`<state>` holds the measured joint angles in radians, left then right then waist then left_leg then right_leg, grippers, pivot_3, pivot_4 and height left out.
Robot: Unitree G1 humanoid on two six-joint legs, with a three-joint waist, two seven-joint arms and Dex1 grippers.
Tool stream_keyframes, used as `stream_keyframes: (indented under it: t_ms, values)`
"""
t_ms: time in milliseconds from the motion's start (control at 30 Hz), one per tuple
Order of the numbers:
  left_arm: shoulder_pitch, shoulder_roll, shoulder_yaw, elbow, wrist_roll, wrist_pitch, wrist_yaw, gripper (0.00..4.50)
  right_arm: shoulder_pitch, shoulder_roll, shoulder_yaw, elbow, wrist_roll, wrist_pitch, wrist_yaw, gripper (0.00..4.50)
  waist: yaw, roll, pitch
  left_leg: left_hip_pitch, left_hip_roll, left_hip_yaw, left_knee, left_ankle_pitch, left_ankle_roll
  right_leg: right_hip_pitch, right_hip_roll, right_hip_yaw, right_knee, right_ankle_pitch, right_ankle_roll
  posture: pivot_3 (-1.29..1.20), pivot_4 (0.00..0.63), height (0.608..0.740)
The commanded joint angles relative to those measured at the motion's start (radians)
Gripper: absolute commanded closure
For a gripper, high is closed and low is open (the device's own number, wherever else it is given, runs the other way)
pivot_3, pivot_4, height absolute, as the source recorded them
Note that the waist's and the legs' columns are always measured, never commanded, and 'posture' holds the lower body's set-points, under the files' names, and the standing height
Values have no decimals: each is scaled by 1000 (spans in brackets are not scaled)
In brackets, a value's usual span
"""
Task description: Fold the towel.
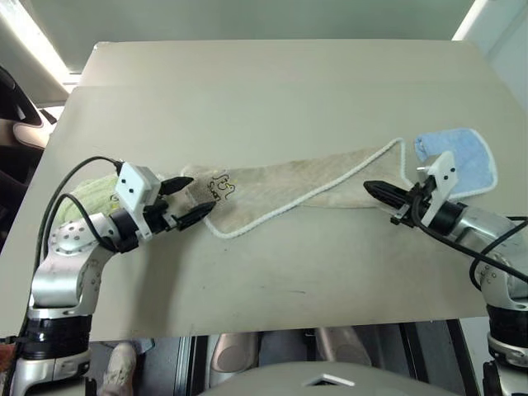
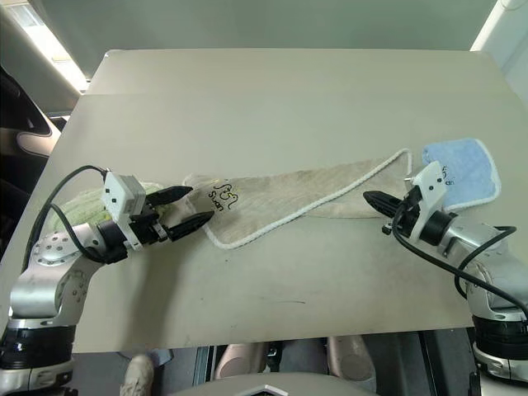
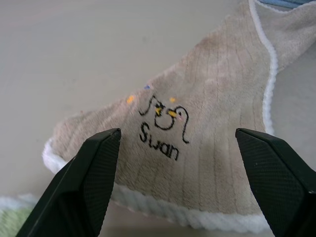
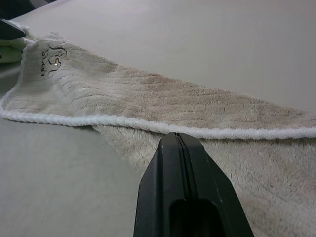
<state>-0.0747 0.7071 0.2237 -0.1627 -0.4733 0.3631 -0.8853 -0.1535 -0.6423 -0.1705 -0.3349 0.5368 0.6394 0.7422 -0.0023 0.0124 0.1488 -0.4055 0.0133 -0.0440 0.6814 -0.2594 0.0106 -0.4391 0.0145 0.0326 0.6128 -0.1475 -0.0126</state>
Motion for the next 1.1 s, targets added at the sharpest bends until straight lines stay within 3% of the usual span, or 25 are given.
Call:
stream_keyframes:
  t_ms: [33, 567, 867, 1100]
  values:
    - [7, 2, 13, -54, -10, -7, 2, 504, 1, -12, -29, -43, 13, -11, -6, 4500, 0, 0, 0, 0, 0, 0, 0, 0, 0, 0, 0, 0, 0, 0, 0, 0, 150, 735]
    - [-35, -55, -38, -32, 13, -47, 14, 504, 13, -29, -65, -39, -4, -30, -31, 4500, 1, 0, 0, 0, 0, 0, 0, 1, 1, 1, 0, 0, 0, 0, 1, 0, 150, 735]
    - [-28, -76, -60, -89, 7, -16, 46, 504, -43, -3, -17, 16, -26, -59, -36, 4500, 1, 0, 0, 0, 0, 1, 1, 1, 1, 1, 0, 0, 0, -3, 9, 0, 150, 735]
    - [-4, -55, -57, -120, 25, -26, 45, 504, -89, 5, 23, 54, -45, -75, -25, 4500, 0, 0, 0, 1, 0, 0, 1, 2, 1, 1, 0, 0, 1, -1, 6, 0, 150, 735]
